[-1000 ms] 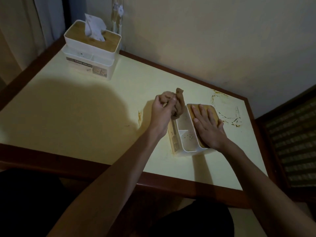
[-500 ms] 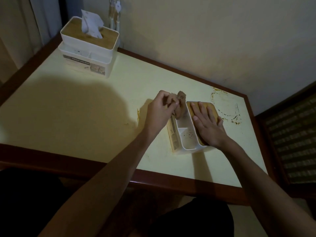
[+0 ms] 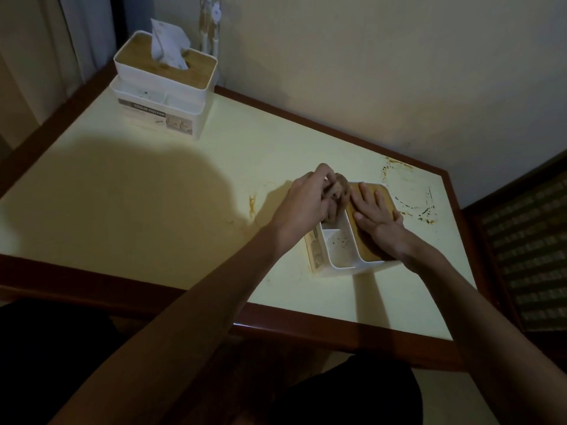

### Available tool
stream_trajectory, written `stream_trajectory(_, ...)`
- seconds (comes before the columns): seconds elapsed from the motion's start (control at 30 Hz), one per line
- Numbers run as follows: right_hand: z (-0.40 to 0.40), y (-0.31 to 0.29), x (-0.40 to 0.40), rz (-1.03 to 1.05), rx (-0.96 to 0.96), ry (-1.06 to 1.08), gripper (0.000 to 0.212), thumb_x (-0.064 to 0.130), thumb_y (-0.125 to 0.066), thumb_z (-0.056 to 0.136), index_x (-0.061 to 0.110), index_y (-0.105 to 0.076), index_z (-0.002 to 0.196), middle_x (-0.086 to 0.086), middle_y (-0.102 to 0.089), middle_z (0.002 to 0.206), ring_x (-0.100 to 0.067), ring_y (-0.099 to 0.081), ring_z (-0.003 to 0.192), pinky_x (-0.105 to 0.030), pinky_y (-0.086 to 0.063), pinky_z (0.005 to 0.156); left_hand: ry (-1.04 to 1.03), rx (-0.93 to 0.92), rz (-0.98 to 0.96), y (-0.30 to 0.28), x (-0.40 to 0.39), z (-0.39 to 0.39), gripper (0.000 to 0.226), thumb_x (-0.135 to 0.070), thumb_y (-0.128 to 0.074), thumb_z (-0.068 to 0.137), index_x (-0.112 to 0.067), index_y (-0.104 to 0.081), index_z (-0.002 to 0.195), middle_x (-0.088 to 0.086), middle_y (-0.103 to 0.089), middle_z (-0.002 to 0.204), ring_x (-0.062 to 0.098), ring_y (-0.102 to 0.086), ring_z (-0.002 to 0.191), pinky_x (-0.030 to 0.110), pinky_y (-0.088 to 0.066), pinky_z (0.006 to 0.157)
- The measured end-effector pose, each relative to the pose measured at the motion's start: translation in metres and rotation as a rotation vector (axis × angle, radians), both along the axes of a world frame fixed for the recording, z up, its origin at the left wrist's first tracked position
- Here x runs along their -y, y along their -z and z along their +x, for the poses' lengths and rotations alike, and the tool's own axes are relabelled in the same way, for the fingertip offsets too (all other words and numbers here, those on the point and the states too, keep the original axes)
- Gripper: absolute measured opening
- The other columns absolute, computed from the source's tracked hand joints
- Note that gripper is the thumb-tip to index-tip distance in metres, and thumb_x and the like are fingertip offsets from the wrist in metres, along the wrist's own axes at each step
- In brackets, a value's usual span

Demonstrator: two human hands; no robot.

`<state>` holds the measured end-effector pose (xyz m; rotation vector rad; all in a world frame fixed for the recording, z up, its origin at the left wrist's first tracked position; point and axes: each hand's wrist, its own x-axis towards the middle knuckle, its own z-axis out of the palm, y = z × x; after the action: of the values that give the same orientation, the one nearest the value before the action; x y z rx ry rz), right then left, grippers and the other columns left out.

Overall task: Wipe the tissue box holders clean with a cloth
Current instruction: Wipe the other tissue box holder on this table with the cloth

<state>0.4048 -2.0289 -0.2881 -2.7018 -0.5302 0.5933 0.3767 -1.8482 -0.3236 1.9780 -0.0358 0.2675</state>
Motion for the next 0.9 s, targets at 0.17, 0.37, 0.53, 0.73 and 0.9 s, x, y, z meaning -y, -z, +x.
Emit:
stream_trajectory(0.17,0.001,-0.003,0.000,0.005,-0.018,-0.003,0.050,0.032,-0.026,0.104,0.045,-0.004,0.146,0.016,0.013,0.157,-0.010,0.018,0.144,-0.045,0.014,0.112,0.067,-0.154,0.052,-0.006,-0.004,0.007,0.031,-0.013,-0.071,0.076,-0.018,-0.056,0.103,0.001,-0.060,0.095,0.015,-0.055,0.083,0.015,-0.043,0.059)
stream_trajectory(0.37,0.000,-0.006,-0.001,-0.033,-0.017,-0.022,0.050,0.036,-0.024,0.103,0.046,0.000,0.146,0.015,0.016,0.157,-0.011,0.018,0.144,-0.046,0.012,0.113,-0.062,-0.106,0.107,0.007,0.007,0.003,0.029,-0.002,-0.064,0.071,-0.016,-0.062,0.096,0.001,-0.066,0.084,0.024,-0.058,0.081,0.027,-0.044,0.064)
stream_trajectory(0.53,0.001,-0.005,-0.002,-0.079,-0.011,-0.035,0.050,0.037,-0.022,0.103,0.046,0.003,0.146,0.013,0.018,0.157,-0.014,0.019,0.144,-0.049,0.011,0.113,-0.058,-0.100,0.025,0.007,0.002,-0.001,0.025,-0.012,-0.074,0.072,-0.018,-0.073,0.097,-0.005,-0.071,0.083,0.008,-0.061,0.076,0.015,-0.044,0.070)
stream_trajectory(0.73,0.005,0.000,-0.001,-0.143,0.009,-0.050,0.050,0.040,-0.020,0.103,0.047,0.006,0.146,0.014,0.020,0.156,-0.015,0.020,0.144,-0.051,0.009,0.113,0.020,-0.134,-0.086,0.007,0.004,-0.019,0.025,-0.010,-0.080,0.071,-0.014,-0.076,0.095,-0.017,-0.058,0.058,-0.014,-0.052,0.053,0.000,-0.033,0.055)
stream_trajectory(0.9,0.005,-0.002,0.000,-0.134,0.003,-0.060,0.050,0.039,-0.019,0.103,0.047,0.007,0.145,0.014,0.021,0.156,-0.015,0.021,0.144,-0.049,0.011,0.112,-0.135,-0.103,-0.075,0.003,0.005,0.004,0.018,-0.006,-0.073,0.073,-0.019,-0.073,0.085,-0.007,-0.071,0.078,0.004,-0.066,0.077,0.003,-0.044,0.065)
